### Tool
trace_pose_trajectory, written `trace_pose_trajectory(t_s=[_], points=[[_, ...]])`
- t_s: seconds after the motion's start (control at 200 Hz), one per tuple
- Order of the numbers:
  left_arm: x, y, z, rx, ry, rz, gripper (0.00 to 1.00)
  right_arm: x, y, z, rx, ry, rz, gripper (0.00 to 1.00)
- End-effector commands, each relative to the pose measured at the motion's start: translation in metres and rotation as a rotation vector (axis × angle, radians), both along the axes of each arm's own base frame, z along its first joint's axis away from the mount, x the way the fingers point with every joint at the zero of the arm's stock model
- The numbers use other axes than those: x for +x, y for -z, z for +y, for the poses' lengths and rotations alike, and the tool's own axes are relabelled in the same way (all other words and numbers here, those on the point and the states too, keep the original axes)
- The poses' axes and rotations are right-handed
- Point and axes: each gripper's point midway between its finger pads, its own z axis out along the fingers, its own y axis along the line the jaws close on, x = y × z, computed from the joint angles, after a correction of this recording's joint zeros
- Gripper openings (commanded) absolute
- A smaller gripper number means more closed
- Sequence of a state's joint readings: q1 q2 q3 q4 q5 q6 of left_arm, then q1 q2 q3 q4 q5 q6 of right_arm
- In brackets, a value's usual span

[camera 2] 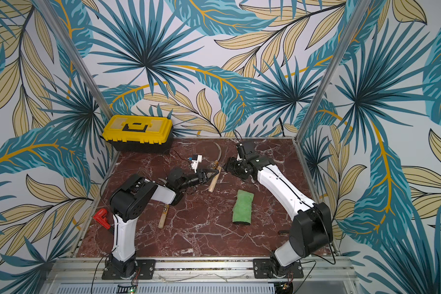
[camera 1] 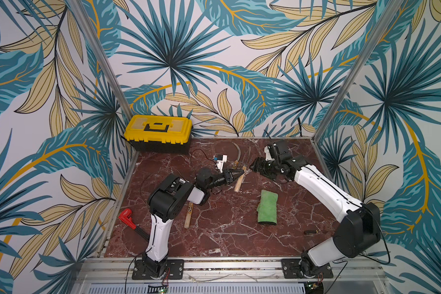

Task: Wipe small sickles with rags
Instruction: Adjust the small sickle.

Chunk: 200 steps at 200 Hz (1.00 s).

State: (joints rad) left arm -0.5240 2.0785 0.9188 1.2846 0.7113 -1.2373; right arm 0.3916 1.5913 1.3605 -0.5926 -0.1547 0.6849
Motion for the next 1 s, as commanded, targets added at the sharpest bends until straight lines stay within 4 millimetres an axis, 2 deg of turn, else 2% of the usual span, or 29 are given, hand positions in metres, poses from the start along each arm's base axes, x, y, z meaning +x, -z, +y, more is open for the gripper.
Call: trace_pose_trajectory(t_s=[0.0,0.295,0.421,0.566,0.626,0.741,0.836,0.996], points=[[-0.003,-0.021,-0.001,-0.017,0.003,-0.063,0.0,0.018,-0.004,0.02,0.071,0.013,-0.02,0.63],[-0.004,-0.021,-0.002,-0.018,0.011,-0.059,0.0,0.037,0.009,0.043,0.088,-0.008,0.004,0.59],[-0.004,-0.022,-0.002,-0.018,0.011,-0.06,0.0,0.035,0.023,0.05,0.091,-0.02,0.037,0.55],[-0.003,-0.019,-0.002,-0.016,0.011,-0.056,0.0,0.031,0.029,0.055,0.091,-0.03,0.054,0.49],[-0.003,-0.019,-0.002,-0.016,0.01,-0.056,0.0,0.029,0.031,0.055,0.086,-0.032,0.059,0.45],[-0.002,-0.022,-0.003,-0.02,0.012,-0.059,0.0,0.026,0.031,0.055,0.077,-0.034,0.059,0.27],[-0.003,-0.024,-0.004,-0.023,0.021,-0.06,0.12,0.026,0.03,0.053,0.071,-0.025,0.05,0.18],[-0.006,-0.024,-0.004,-0.022,0.032,-0.057,0.26,0.031,0.02,0.048,0.081,0.023,0.011,0.14]])
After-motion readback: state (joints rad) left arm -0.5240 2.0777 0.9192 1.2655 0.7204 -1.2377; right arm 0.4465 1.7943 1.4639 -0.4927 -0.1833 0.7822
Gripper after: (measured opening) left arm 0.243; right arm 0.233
